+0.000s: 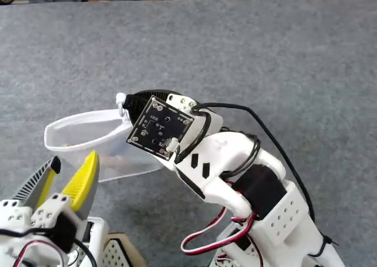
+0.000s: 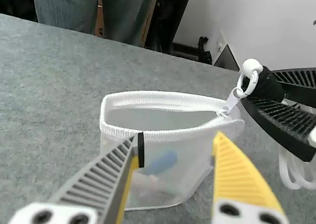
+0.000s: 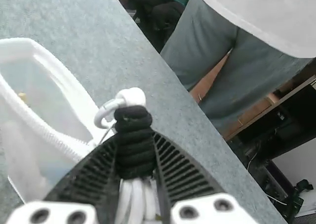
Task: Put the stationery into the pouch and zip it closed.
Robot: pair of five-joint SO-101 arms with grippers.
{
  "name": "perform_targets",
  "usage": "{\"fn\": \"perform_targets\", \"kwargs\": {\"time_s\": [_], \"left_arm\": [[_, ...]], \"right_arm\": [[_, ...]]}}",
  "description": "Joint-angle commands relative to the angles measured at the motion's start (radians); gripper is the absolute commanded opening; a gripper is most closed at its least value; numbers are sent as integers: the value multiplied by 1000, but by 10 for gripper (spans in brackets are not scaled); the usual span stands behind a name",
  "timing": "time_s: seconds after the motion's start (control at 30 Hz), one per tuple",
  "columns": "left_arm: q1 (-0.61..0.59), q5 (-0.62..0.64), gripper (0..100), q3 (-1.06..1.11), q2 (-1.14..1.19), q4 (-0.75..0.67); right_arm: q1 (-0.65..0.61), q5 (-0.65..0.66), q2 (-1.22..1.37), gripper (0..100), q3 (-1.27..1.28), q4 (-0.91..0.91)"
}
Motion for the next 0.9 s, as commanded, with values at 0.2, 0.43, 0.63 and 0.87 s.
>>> {"fn": "perform_targets", "kwargs": {"time_s": [0.2, 0.43, 0.63, 0.87], "left_arm": [[15, -80, 286, -163, -8, -2], [-31, -140, 282, -278, -14, -34], [-228, -195, 282, -205, -14, -144], [-266, -255, 282, -59, -15, -175]], "right_arm": [[11, -8, -35, 11, -85, 44], [32, 63, -61, 11, -254, 66], [-6, 207, -65, 11, -380, 75], [-6, 293, -65, 11, -463, 284]]}}
